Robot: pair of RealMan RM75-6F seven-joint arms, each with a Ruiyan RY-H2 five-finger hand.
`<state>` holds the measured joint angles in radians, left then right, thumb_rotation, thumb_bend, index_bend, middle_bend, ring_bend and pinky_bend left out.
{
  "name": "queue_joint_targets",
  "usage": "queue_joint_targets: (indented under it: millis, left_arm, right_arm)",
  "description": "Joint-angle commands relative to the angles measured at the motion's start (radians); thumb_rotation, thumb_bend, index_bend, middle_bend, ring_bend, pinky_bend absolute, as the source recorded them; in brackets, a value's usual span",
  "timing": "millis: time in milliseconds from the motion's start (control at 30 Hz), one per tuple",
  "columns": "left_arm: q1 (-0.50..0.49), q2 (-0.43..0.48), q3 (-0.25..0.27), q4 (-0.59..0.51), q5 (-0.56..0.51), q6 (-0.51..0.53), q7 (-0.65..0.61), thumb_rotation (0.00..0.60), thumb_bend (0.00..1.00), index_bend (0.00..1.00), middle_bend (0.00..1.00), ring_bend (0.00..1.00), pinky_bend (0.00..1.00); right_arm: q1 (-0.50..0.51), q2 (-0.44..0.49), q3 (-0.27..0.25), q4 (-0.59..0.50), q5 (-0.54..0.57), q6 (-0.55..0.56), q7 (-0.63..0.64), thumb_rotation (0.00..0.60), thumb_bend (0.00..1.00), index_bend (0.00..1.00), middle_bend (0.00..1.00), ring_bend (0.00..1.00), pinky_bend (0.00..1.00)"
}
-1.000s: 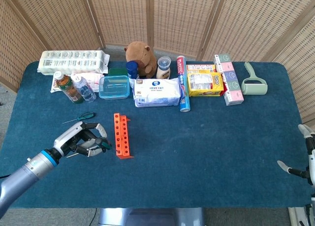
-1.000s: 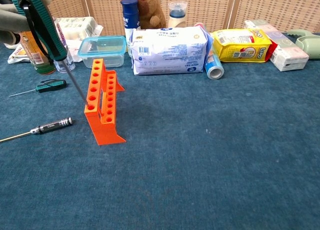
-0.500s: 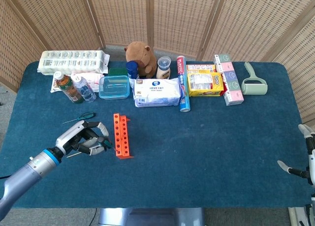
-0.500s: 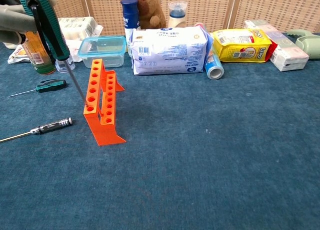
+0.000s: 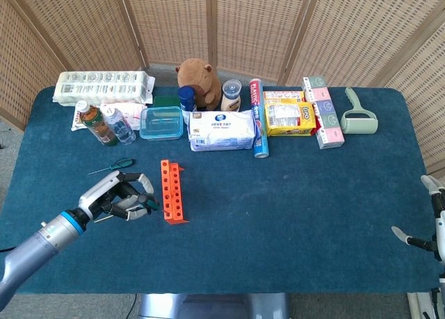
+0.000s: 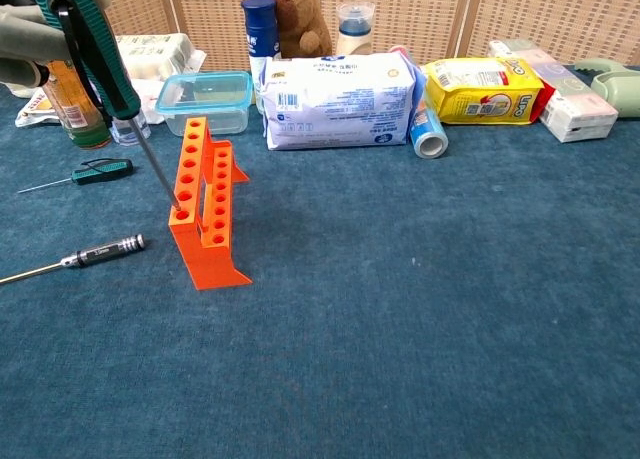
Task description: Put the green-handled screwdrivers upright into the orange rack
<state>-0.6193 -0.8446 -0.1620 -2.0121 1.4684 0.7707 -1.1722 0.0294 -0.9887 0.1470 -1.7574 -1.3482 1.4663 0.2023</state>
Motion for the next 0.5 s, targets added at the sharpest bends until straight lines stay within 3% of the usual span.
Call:
queue_joint_targets:
  millis: [33,500]
  left_arm:
    - [-0.001,0.001,0.002,0.000,0.004,0.000,-0.004,0.600,0.42,0.63,0.96,0.97,1.00]
    - [-0.011,-0.007,0.011,0.007,0.004,-0.001,-0.002,0.600,0.42,0.63,0.96,0.97,1.00]
  right_arm:
    - [0.000,0.000,0.000,0.000,0.000,0.000,0.000,0.600,0.08,0.06,0.06,0.00,0.00]
    - [-0.002,0.003,0.001,-0.001,0.000,0.003,0.004,0.600,0.08,0.06,0.06,0.00,0.00]
